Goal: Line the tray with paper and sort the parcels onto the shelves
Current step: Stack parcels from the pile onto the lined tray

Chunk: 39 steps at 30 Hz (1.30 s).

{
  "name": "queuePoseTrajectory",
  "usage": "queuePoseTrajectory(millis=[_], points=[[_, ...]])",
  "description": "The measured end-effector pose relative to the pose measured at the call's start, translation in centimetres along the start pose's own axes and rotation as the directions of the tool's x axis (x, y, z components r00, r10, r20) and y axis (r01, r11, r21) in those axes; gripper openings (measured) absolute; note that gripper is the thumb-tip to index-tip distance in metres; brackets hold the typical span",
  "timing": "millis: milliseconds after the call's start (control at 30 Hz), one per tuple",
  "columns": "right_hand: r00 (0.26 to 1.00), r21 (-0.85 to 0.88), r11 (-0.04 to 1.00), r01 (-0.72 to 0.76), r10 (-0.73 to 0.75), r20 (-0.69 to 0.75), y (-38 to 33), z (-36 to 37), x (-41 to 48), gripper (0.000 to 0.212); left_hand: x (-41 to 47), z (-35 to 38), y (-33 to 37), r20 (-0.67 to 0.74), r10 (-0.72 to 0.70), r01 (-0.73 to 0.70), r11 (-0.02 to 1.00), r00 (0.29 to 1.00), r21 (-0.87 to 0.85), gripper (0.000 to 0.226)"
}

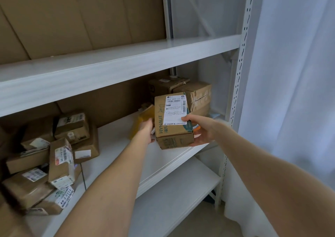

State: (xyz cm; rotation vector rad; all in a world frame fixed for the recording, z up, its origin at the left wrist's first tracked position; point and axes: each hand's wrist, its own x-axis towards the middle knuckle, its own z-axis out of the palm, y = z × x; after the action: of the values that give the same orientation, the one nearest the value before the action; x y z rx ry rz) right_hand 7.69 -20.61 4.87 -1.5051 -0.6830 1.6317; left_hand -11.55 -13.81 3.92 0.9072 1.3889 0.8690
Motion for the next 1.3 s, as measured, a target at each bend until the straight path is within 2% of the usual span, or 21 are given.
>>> queuePoseTrajectory(millis=[100,233,300,433,600,800,967,1100,1233,1300], points=[[1.000,-0.009,1.000,0.009,-0.009,-0.004,-0.1,0.6,0.5,0.061,1.0,-0.6,0.0,-0.055,0.016,-0.014,0.999,0.998,0.029,0.039],[0.999,-0.026,0.999,0.046,-0.046,0.002,-0.6,1.5,1.2,0.060,2.6,-2.0,-0.5,-0.222,0.050,-0.047,0.999,0.974,0.021,0.037],[0.998,-0.024,0.997,0.068,-0.068,-0.011,-1.0,1.9,1.6,0.062,3.2,-2.8,-0.5,-0.241,-0.002,-0.008,0.999,0.970,-0.042,0.043],[0.993,-0.053,0.994,0.096,-0.100,-0.071,-1.6,2.5,2.2,0.063,3.6,-3.7,-0.4,-0.150,-0.181,0.162,0.978,0.972,-0.131,0.084],[0.987,-0.095,0.990,0.105,-0.116,-0.114,-2.5,3.1,2.9,0.055,4.2,-3.7,0.5,-0.039,-0.240,0.226,0.949,0.970,-0.221,0.098],[0.983,-0.134,0.986,0.097,-0.116,-0.141,-3.1,2.8,2.8,0.050,4.7,-3.6,1.3,0.099,-0.268,0.284,0.933,0.958,-0.220,0.087],[0.983,-0.117,0.989,0.092,-0.109,-0.151,-3.3,3.0,3.1,0.054,5.4,-4.0,1.8,0.109,-0.287,0.306,0.915,0.952,-0.263,0.078],[0.982,-0.119,0.988,0.097,-0.115,-0.152,-3.4,3.3,3.2,0.058,5.8,-3.8,1.9,0.168,-0.296,0.334,0.894,0.941,-0.297,0.070],[0.983,-0.122,0.987,0.100,-0.117,-0.140,-3.3,3.3,3.4,0.056,6.3,-4.2,1.9,0.152,-0.267,0.302,0.903,0.952,-0.305,0.065],[0.986,-0.102,0.988,0.115,-0.126,-0.112,-3.2,3.6,3.5,0.056,6.3,-4.7,1.8,0.065,-0.213,0.223,0.935,0.975,-0.277,0.061]])
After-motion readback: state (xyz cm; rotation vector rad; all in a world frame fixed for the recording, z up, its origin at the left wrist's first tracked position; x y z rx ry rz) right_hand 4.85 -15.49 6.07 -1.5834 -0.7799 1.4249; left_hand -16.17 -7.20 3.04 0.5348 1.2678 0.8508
